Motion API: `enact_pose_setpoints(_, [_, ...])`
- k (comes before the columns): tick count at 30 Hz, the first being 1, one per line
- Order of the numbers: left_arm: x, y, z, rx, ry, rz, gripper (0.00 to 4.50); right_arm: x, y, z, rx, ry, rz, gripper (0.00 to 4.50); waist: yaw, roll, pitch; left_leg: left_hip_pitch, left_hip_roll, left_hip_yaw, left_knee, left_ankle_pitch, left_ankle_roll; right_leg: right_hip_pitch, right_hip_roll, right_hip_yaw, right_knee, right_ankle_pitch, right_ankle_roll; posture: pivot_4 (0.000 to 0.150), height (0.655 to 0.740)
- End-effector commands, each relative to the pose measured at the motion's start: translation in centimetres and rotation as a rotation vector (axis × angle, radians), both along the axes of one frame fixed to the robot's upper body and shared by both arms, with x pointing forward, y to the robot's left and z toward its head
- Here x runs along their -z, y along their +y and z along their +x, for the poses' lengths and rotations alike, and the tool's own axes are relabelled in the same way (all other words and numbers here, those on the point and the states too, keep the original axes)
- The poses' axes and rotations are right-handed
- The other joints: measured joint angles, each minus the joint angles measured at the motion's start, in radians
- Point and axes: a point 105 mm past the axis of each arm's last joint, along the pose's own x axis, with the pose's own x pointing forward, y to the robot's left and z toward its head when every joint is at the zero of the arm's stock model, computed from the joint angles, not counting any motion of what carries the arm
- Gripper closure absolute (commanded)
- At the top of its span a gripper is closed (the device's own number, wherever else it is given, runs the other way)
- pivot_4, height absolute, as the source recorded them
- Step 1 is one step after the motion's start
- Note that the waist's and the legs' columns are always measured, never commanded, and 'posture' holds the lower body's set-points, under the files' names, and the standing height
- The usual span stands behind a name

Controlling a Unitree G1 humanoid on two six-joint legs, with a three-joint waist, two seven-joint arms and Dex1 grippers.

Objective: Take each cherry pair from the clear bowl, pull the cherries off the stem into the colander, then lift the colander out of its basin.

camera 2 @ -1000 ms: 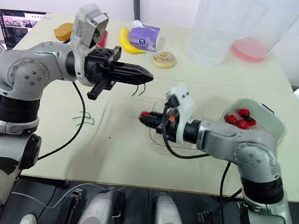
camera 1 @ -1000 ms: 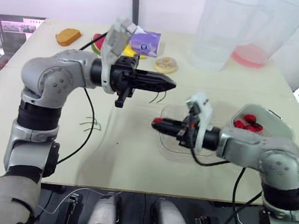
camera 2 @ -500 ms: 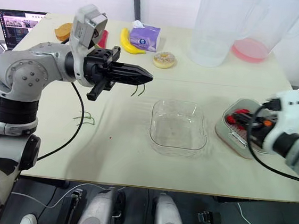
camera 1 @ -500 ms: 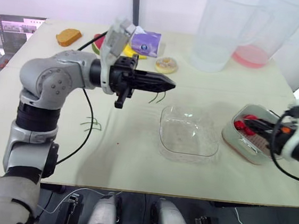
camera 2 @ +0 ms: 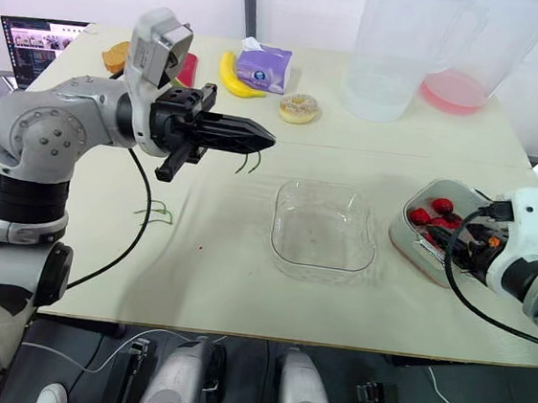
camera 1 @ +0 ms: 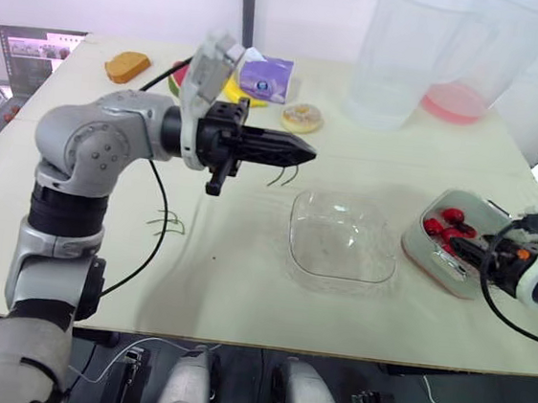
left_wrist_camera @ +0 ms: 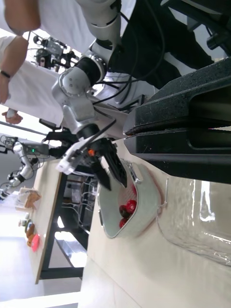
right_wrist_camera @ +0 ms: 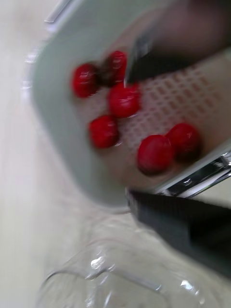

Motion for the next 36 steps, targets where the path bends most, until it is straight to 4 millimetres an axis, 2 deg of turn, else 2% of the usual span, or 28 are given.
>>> enact_pose_setpoints(1, [-0.8,0.3,-0.7,0.012,-0.045,-0.012,4.50,-2.9,2.1,-0.5,-0.109,-0.120,0.004,0.04,0.000,0.000,0.000,0.000,0.000,0.000,0.000,0.000,0.000,0.000,0.000,0.000,0.000,0.000,0.000,0.150,0.7400])
enact_pose_setpoints(4, [-0.7,0.6,-0.7,0.005,-0.046,-0.009,4.50,-5.8,5.2,-1.4,-0.287,-0.240,0.065,0.04,-0.001,0.000,0.000,0.000,0.000,0.000,0.000,0.000,0.000,0.000,0.000,0.000,0.000,0.000,0.000,0.150,0.7400])
enact_pose_setpoints(6, [-0.5,0.8,-0.7,-0.002,-0.046,-0.004,4.50,-7.0,6.8,-2.2,-0.389,-0.289,0.093,0.04,-0.001,0.000,0.000,0.000,0.000,0.000,0.000,0.000,0.000,0.000,0.000,0.000,0.000,0.000,0.000,0.150,0.7400])
enact_pose_setpoints(8, [-0.4,0.9,-0.7,-0.010,-0.043,-0.002,4.50,-7.5,8.3,-3.4,-0.503,-0.327,0.100,0.04,0.000,0.000,0.000,0.000,0.000,-0.001,0.000,0.000,0.000,0.001,0.000,-0.001,0.000,0.000,0.000,0.150,0.7400])
enact_pose_setpoints(10, [-0.3,1.0,-0.7,-0.014,-0.042,-0.001,4.50,-7.5,8.9,-4.0,-0.554,-0.328,0.121,0.04,0.003,0.000,0.000,0.000,0.000,-0.001,0.000,0.000,0.000,0.001,0.000,-0.001,0.000,0.000,0.000,0.150,0.7400])
enact_pose_setpoints(13, [0.2,1.4,-0.7,-0.037,-0.041,0.011,4.50,-5.0,9.9,-5.0,-0.638,-0.283,0.080,0.04,0.005,-0.001,0.000,0.000,0.000,-0.002,0.001,-0.001,0.001,0.003,-0.001,-0.002,-0.002,0.000,0.000,0.150,0.7400])
enact_pose_setpoints(16, [0.6,1.6,-0.6,-0.057,-0.047,0.024,4.50,-2.3,9.4,-5.2,-0.641,-0.216,0.032,0.04,0.002,-0.001,0.000,0.001,0.000,-0.002,0.001,-0.001,0.001,0.004,-0.001,-0.002,-0.002,0.000,0.000,0.150,0.7400])
enact_pose_setpoints(20, [1.4,2.4,-0.2,-0.111,-0.064,0.065,4.50,-1.0,9.5,-5.5,-0.667,-0.217,0.027,0.04,-0.002,0.000,0.000,0.002,0.000,-0.002,0.002,-0.001,0.001,0.004,0.000,-0.002,-0.001,0.000,0.000,0.150,0.7400])
enact_pose_setpoints(22, [2.3,3.6,0.5,-0.183,-0.055,0.101,4.50,-0.7,9.7,-5.4,-0.677,-0.221,0.019,0.04,-0.007,0.000,0.000,0.002,0.000,-0.002,0.001,-0.001,0.001,0.004,0.000,-0.001,-0.001,0.000,0.000,0.150,0.7400])
enact_pose_setpoints(29, [4.8,10.5,3.9,-0.552,-0.064,0.225,4.50,0.0,11.3,-6.2,-0.788,-0.163,-0.065,0.04,0.000,0.000,0.000,0.003,0.000,-0.002,0.001,0.000,0.000,0.004,-0.001,-0.002,-0.001,0.000,0.000,0.150,0.7400])
enact_pose_setpoints(33, [9.0,15.5,4.4,-0.698,-0.012,0.363,4.50,-0.5,11.9,-6.1,-0.842,-0.157,-0.074,0.04,0.000,-0.001,0.000,0.003,0.000,-0.001,0.001,-0.001,0.002,0.005,-0.002,-0.002,-0.001,0.000,0.000,0.150,0.7400])
enact_pose_setpoints(36, [10.9,17.3,4.1,-0.734,0.033,0.400,4.50,-1.0,12.1,-6.0,-0.860,-0.167,-0.076,0.04,0.000,-0.002,0.000,0.003,0.000,-0.001,0.001,-0.001,0.001,0.004,-0.002,-0.002,-0.001,0.000,0.000,0.150,0.7400])
